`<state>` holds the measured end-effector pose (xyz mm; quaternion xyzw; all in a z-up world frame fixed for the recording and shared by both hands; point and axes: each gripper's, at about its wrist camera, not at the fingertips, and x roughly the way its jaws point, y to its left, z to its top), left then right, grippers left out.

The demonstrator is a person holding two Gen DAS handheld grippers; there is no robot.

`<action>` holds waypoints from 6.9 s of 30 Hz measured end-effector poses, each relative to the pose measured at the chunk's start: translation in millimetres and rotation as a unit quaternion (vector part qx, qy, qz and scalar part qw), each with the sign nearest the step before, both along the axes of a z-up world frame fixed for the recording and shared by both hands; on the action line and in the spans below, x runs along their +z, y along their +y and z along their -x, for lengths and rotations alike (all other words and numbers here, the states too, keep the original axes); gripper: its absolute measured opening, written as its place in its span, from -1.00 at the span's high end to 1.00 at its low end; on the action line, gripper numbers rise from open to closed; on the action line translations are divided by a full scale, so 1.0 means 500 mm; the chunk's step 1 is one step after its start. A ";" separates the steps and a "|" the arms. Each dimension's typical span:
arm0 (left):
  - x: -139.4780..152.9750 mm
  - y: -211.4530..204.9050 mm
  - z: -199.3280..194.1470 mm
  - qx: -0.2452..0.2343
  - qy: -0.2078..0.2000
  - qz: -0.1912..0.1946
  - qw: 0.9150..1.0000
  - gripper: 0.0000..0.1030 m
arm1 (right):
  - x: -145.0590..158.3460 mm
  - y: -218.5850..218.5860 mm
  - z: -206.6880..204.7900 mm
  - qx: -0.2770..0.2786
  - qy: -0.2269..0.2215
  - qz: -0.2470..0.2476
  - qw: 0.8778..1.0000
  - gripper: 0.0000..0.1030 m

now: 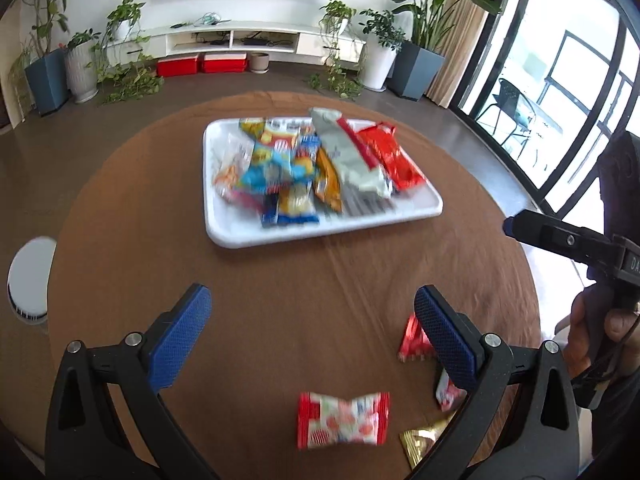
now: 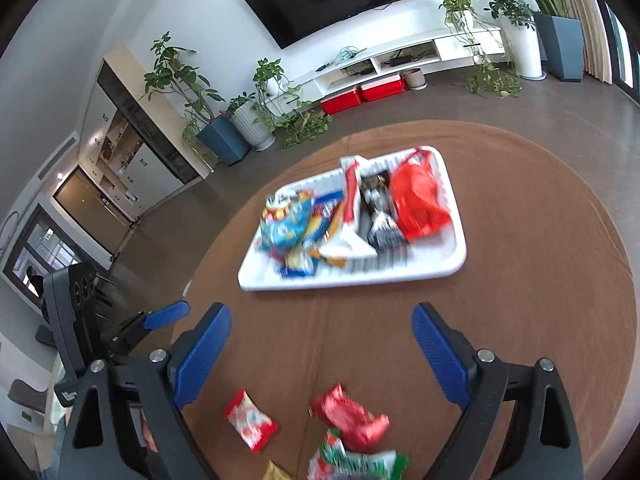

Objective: Organize snacks
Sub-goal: 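Move both tools back toward the small candies on the table, then grasp the white-and-red candy packet with the left tool, then grasp the gold pie packet with the right tool, then carry the candy packet with left tool while right tool carries the gold packet to the tray, then lower both packets into the tray and open both tools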

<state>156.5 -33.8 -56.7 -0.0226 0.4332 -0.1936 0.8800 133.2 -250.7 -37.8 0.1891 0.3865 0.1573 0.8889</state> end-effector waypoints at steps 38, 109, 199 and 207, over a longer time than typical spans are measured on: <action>-0.119 -0.082 0.042 -0.405 0.034 -0.192 0.893 -0.98 | -0.128 0.077 0.261 0.091 0.068 -0.001 0.993 -0.81; -0.122 -0.068 0.120 -0.234 0.100 -0.138 0.957 0.38 | -0.178 0.288 0.140 0.392 0.096 0.283 0.870 0.36; -0.081 -0.160 -0.529 -0.060 0.018 -0.056 0.996 0.28 | -0.074 0.032 -0.425 -0.001 0.088 0.143 0.986 0.35; -0.067 -0.164 -0.517 -0.049 0.010 -0.061 0.997 -0.08 | -0.075 0.029 -0.418 -0.003 0.087 0.140 0.986 0.32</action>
